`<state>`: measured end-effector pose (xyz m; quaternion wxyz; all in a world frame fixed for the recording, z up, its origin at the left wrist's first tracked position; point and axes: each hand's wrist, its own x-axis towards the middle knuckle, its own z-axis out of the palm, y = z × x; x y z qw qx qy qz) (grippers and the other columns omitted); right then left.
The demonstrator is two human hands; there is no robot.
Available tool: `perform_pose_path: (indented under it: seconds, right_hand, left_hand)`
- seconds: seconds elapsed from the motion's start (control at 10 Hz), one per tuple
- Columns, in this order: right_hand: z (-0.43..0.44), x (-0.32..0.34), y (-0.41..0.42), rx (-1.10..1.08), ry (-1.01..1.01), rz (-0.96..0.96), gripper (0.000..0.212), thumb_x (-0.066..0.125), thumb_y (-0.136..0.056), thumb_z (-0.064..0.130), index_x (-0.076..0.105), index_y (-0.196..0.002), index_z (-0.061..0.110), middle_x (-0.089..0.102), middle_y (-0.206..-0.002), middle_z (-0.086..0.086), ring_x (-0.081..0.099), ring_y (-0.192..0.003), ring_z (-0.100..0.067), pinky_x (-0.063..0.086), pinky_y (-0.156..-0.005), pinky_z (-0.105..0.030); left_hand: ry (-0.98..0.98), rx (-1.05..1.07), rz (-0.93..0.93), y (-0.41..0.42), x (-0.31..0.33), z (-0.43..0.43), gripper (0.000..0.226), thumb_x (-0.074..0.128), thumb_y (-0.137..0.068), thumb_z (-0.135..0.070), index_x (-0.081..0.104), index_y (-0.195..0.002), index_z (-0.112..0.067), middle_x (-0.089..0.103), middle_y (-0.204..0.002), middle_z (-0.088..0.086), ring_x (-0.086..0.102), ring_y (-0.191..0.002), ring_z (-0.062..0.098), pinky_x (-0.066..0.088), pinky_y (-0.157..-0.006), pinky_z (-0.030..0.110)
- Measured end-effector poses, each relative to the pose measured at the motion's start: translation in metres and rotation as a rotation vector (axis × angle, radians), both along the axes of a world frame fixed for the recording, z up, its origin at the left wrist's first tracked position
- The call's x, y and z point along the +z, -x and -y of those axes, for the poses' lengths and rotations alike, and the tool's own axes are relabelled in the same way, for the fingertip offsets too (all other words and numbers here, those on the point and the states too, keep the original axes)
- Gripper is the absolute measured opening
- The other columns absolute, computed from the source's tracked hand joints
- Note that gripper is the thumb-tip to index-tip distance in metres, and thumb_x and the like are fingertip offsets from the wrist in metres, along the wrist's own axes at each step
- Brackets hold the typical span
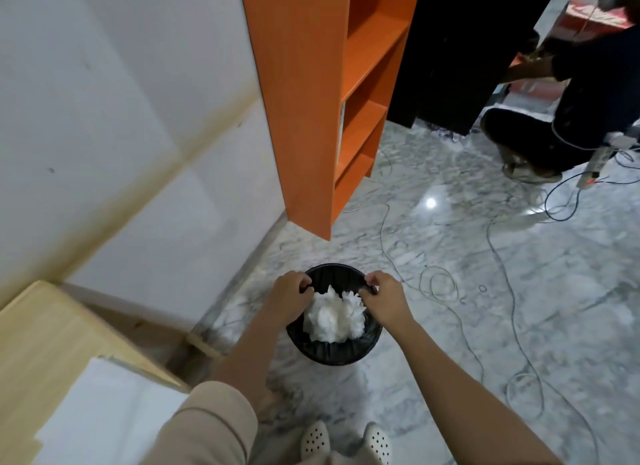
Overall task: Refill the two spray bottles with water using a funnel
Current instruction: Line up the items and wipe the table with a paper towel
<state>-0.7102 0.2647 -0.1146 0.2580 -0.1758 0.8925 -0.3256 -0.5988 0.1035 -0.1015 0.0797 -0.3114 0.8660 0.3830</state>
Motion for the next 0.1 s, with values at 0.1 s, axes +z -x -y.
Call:
perform_pose_path:
  seconds: [0.1]
  right_hand:
    - [-0.0226,-0.0024,-0.0078,-0.027,-0.021,0.022,0.019,0.063,-0.085,0.011,0.060,-0.099,-0.002,0.061,-0.101,-0.016,0.058,-0.097,-0.028,0.037,-0.074,-0.023]
  left_hand:
    - [-0.018,0.018,0.027,-0.0096,0.0023,-0.0073,0.020,0.052,-0.093,-0.017,0.062,-0.106,-0.006,0.056,-0.103,0.008,0.055,-0.097,0.022,0.039,-0.078,0.024]
